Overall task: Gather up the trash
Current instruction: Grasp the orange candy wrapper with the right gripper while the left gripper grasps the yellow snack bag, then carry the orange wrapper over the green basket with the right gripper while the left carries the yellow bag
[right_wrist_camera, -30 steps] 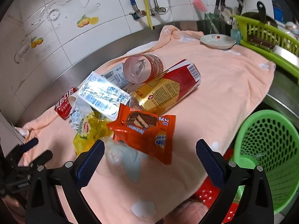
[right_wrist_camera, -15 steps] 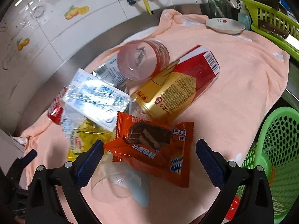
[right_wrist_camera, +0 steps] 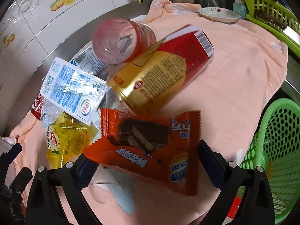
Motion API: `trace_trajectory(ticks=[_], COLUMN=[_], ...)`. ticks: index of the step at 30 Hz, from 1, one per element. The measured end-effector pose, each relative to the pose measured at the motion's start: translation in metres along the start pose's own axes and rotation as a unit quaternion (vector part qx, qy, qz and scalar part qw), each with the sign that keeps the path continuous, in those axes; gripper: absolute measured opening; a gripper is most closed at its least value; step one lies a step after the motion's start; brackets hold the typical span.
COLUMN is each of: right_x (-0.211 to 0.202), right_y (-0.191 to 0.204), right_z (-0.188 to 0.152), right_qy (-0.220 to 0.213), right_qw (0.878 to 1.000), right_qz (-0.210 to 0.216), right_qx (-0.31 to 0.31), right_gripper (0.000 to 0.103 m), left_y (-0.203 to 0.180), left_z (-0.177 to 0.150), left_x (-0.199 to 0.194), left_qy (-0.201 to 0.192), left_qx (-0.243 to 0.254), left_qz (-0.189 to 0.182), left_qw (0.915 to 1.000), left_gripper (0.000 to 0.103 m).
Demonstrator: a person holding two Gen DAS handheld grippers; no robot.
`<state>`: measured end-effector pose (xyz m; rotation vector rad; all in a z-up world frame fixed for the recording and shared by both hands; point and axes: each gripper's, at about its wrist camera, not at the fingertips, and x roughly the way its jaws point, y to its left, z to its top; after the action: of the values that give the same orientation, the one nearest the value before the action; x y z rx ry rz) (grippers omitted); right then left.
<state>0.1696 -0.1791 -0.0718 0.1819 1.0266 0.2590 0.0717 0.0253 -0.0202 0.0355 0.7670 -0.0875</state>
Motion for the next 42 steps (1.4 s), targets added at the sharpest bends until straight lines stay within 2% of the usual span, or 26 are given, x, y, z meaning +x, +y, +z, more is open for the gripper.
trace_trajectory(ticks=[5, 10, 18, 22, 24, 28, 38, 39, 42], right_x=[-0.004, -0.01, -0.026, -0.037, -0.043, -0.054, -0.074, -0.076, -0.079], right_y=[-0.005, -0.011, -0.017, -0.02, -0.024, -0.035, -0.081, -0.091, -0.113], right_z=[-0.003, -0.009, -0.014, -0.017, -0.019, -0.021, -0.033, -0.035, -0.042], right_qy=[-0.007, -0.016, -0.033, -0.043, -0.048, -0.059, -0.072, -0.071, -0.068], right_qw=[1.0, 1.0, 0.999, 0.999, 0.999, 0.998, 0.996, 0.995, 0.993], right_qz=[-0.003, 0.0, 0.01, 0.012, 0.011, 0.007, -0.041, -0.048, -0.072], right_qx=[-0.005, -0.006, -0.004, -0.001, 0.002, 0.012, 0.037, 0.045, 0.061], right_gripper=[0.078, 0.073, 0.072, 0.072, 0.072, 0.072, 0.072, 0.072, 0.073], left_y=[-0.007, -0.009, -0.016, -0.018, -0.02, -0.025, -0.031, -0.031, -0.028], left_z=[0.006, 0.016, 0.02, 0.019, 0.018, 0.017, 0.018, 0.018, 0.017], left_x=[0.013, 0.034, 0.065, 0.071, 0.073, 0.073, 0.079, 0.08, 0.079], left_qy=[0.01, 0.03, 0.06, 0.067, 0.068, 0.072, 0.083, 0.083, 0.079], left_qx=[0.011, 0.006, 0.007, 0.004, 0.005, 0.005, 0.011, 0.009, 0.002], left_qz=[-0.023, -0.056, -0.08, -0.093, -0.099, -0.109, -0.106, -0.107, -0.112], left_qw=[0.9996, 0.998, 0.9949, 0.9935, 0.9928, 0.9915, 0.9908, 0.9907, 0.9906], left_gripper=[0.097, 0.09, 0.072, 0.064, 0.057, 0.051, 0.051, 0.047, 0.043])
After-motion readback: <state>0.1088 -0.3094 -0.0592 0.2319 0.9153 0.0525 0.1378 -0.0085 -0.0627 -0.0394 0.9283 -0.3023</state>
